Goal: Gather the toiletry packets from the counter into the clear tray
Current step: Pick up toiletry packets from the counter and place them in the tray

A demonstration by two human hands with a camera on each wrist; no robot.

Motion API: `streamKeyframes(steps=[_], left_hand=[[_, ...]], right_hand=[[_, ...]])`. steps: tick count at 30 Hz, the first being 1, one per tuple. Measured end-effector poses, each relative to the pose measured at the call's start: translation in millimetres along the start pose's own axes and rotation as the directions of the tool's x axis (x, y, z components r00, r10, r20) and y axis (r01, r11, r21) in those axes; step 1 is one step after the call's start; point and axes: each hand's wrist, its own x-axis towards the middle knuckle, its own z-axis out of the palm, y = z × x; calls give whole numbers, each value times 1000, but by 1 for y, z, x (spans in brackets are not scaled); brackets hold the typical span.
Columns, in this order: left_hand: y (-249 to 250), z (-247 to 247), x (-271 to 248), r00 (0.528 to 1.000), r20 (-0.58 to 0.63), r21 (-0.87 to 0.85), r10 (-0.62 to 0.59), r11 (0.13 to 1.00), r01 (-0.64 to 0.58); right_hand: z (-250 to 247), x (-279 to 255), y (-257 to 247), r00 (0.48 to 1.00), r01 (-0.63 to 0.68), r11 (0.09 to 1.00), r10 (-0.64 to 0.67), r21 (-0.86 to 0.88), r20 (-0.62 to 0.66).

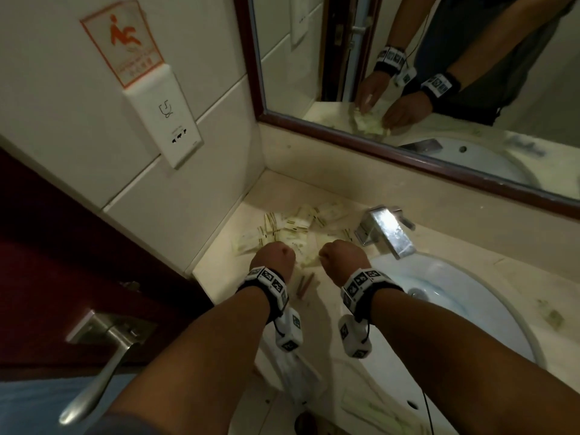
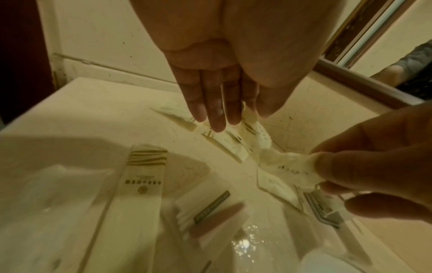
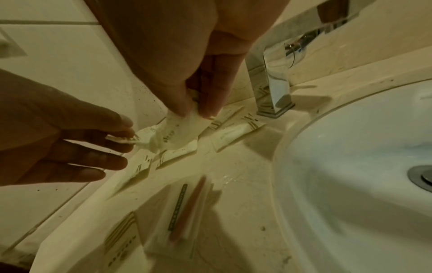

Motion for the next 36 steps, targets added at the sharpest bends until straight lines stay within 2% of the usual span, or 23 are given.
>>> streamKeyframes(steps=[7,10,13,16,19,25,36], left_hand=[[19,-5,-23,997,-39,-178,-65,982,57],[33,-2,-37,997,-59,-218,-51,975,37],[50,1,-53,1000,-24,-257,-9,966,3],[68,4,-67,999,29,-189,38,982,-32],[88,9,-87,990,72,1,117,993,-118],[126,36,-126,992,78,-86,101,992,-94],[189,77,-186,985,39,-107,170,980,-165]], right_hand=[[-23,-34,11,998,25,1000,-24,14,-59],[-34,-54,21,996,12,1000,-10,18,-88],[-41,-74,34,994,-9,998,17,70,-112],[-47,-96,48,990,-44,991,60,128,-128],[-54,-122,64,991,-50,988,67,146,-118],[-70,-166,105,988,-55,985,78,165,-135],[-80,-223,185,986,-24,993,43,116,-162]])
